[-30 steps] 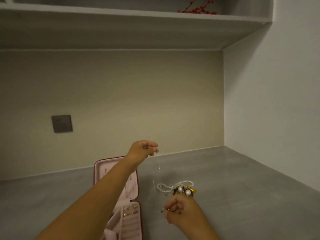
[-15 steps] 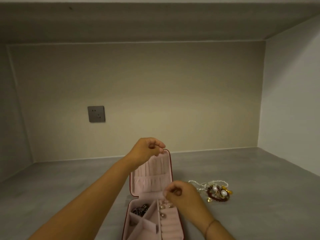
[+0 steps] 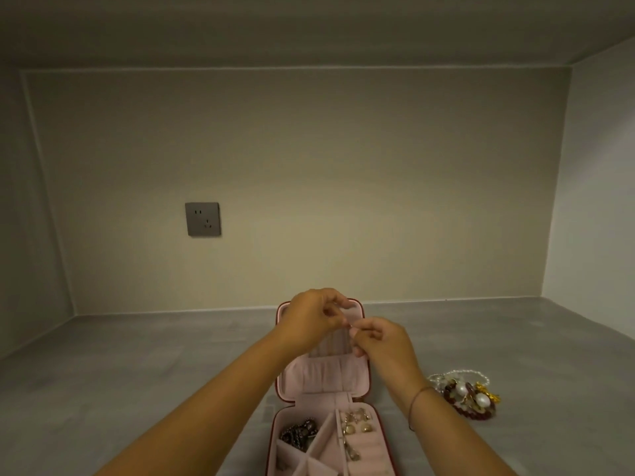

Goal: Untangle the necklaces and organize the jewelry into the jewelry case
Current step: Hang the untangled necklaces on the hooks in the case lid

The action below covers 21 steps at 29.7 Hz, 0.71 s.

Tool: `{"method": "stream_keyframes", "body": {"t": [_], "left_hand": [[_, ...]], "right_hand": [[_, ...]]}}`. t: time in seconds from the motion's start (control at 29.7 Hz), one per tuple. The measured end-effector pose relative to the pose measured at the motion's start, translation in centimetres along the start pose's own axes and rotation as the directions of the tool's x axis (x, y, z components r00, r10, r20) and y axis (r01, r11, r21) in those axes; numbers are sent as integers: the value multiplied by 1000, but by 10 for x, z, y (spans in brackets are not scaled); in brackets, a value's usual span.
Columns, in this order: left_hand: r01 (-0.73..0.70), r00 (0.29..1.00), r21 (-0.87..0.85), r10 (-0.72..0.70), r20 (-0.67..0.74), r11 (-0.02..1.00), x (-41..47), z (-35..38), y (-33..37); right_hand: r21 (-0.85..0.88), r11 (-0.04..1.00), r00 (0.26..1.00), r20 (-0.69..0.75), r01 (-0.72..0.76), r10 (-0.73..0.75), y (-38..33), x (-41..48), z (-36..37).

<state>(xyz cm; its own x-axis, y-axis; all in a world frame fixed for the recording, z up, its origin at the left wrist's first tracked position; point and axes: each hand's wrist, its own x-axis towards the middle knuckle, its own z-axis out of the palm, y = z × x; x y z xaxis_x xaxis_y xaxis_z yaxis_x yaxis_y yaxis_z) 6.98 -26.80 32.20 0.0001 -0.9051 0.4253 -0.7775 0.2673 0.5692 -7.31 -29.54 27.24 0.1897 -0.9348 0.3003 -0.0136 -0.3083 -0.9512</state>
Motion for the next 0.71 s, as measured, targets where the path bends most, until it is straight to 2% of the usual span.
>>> {"method": "stream_keyframes", "body": {"t": [0.1,0.17,0.24,0.3,0.47,0.54,0.71], "left_hand": [[-48,990,319,86,-108,947,3,2,-11],[-28,974,416,118,-191,909,8,2,-22],[-1,975,406,92,-203,914,13,3,-31],[6,989,374,51,-141,927,17,6,-35],[-15,998,445,37,-41,895,18,8,-37],[-16,998,438,42,-50,899,17,9,-37],[-21,984,451,98,-150,892,15,14,-36]], "right_hand": [[-171,978,988,-79,118,-133,5,10,3],[-341,911,961,-63,232,-268,5,15,6],[-483,811,925,-5,332,-381,5,22,8],[-577,715,896,70,396,-439,4,28,10],[-723,494,816,167,483,-553,-1,39,14],[-763,440,795,156,474,-585,0,44,14],[-806,385,765,126,450,-631,2,48,17]]}}
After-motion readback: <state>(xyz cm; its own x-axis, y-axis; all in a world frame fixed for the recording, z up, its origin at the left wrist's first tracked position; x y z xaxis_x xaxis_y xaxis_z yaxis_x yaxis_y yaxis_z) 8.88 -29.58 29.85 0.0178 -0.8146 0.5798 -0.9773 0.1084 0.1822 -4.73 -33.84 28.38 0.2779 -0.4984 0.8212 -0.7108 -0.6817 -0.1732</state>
